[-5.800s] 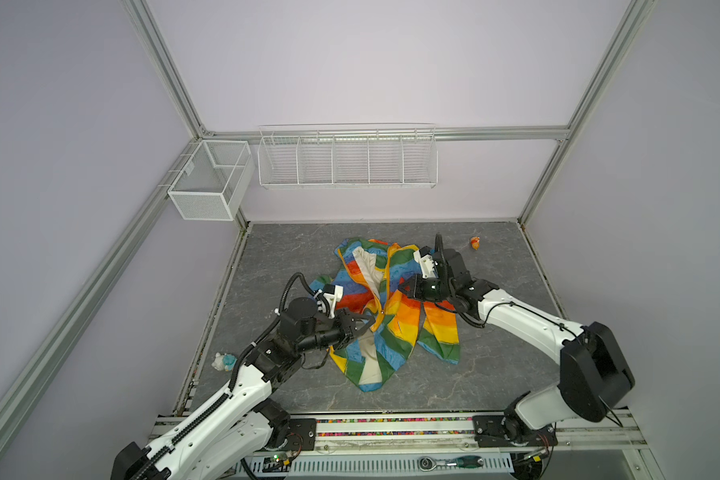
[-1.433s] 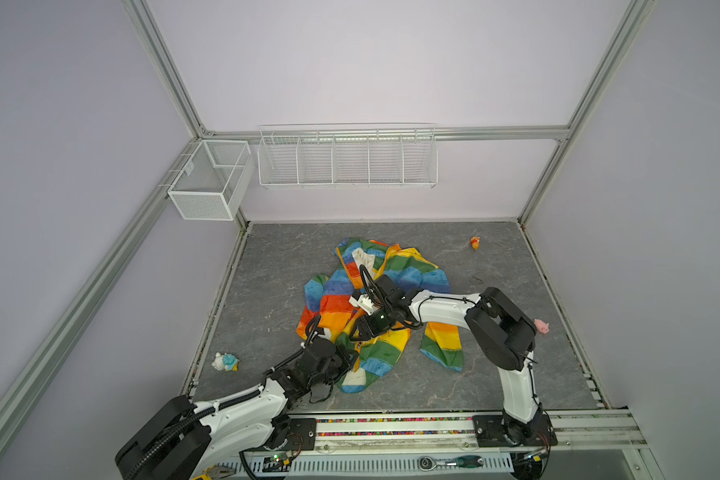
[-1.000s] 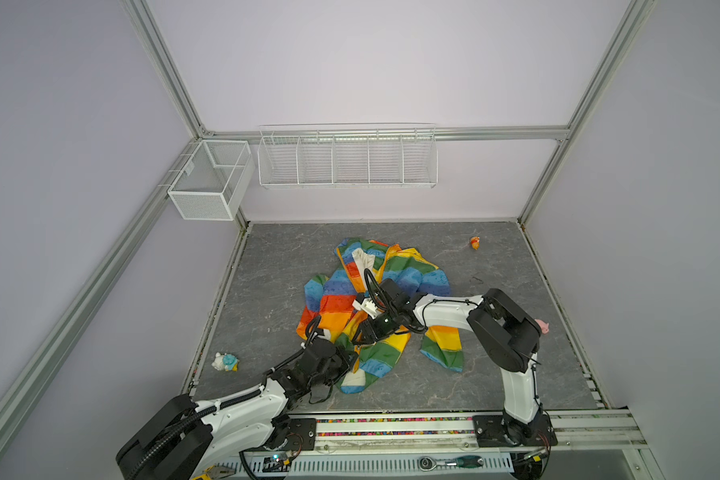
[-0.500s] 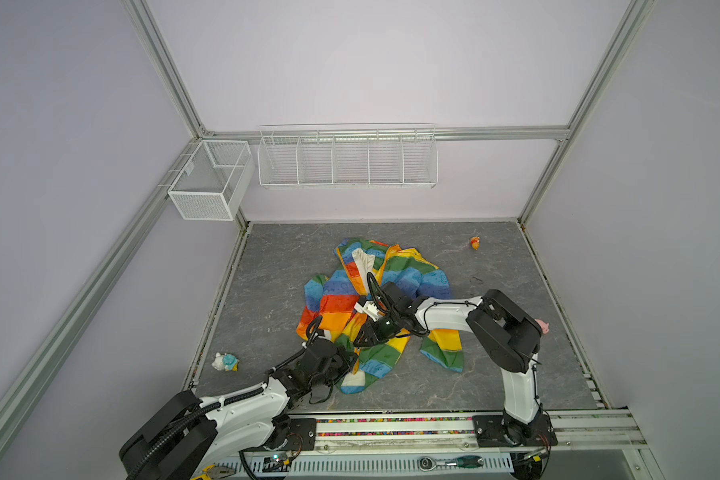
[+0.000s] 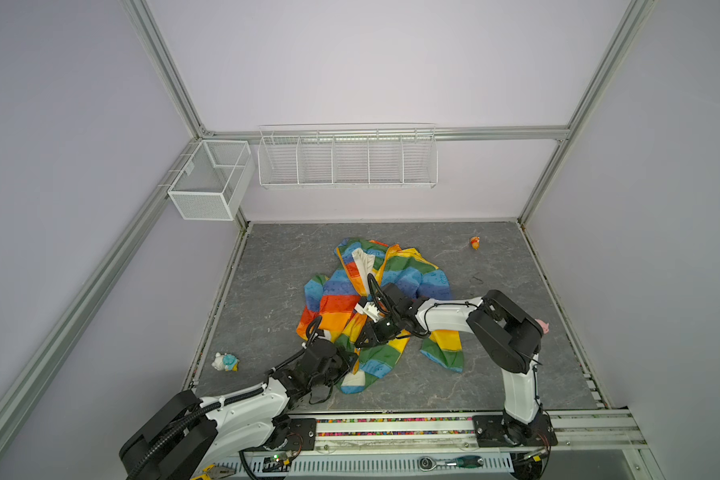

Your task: Zip up the jacket

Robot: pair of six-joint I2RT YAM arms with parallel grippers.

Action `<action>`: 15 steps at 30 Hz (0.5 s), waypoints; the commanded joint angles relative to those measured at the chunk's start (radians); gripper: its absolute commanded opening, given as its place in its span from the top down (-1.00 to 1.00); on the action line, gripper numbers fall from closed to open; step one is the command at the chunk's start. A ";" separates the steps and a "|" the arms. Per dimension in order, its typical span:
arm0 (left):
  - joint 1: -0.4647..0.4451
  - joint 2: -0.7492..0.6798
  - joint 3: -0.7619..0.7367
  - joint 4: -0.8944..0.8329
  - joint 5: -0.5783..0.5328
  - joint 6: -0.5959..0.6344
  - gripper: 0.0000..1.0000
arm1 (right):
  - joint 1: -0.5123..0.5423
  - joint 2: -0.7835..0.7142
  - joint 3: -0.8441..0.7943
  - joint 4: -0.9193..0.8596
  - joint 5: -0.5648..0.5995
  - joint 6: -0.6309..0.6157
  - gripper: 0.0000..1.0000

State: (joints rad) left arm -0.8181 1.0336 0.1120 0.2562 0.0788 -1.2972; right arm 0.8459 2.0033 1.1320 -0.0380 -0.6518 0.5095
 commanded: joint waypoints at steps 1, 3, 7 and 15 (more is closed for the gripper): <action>0.005 0.006 -0.015 0.009 -0.009 0.004 1.00 | 0.009 -0.023 -0.012 -0.008 -0.002 0.003 0.49; 0.005 0.006 -0.016 0.011 -0.008 0.004 1.00 | 0.009 -0.021 -0.010 -0.011 0.003 0.003 0.52; 0.005 0.001 -0.016 0.010 -0.007 0.004 1.00 | 0.009 -0.019 -0.001 -0.030 0.027 0.001 0.62; 0.005 -0.040 -0.004 -0.024 -0.004 0.005 1.00 | 0.009 -0.040 0.032 -0.109 0.122 -0.014 0.87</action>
State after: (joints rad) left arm -0.8181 1.0180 0.1081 0.2554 0.0795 -1.2976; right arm 0.8539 2.0018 1.1530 -0.0780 -0.6060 0.5152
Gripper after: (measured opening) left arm 0.048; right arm 0.069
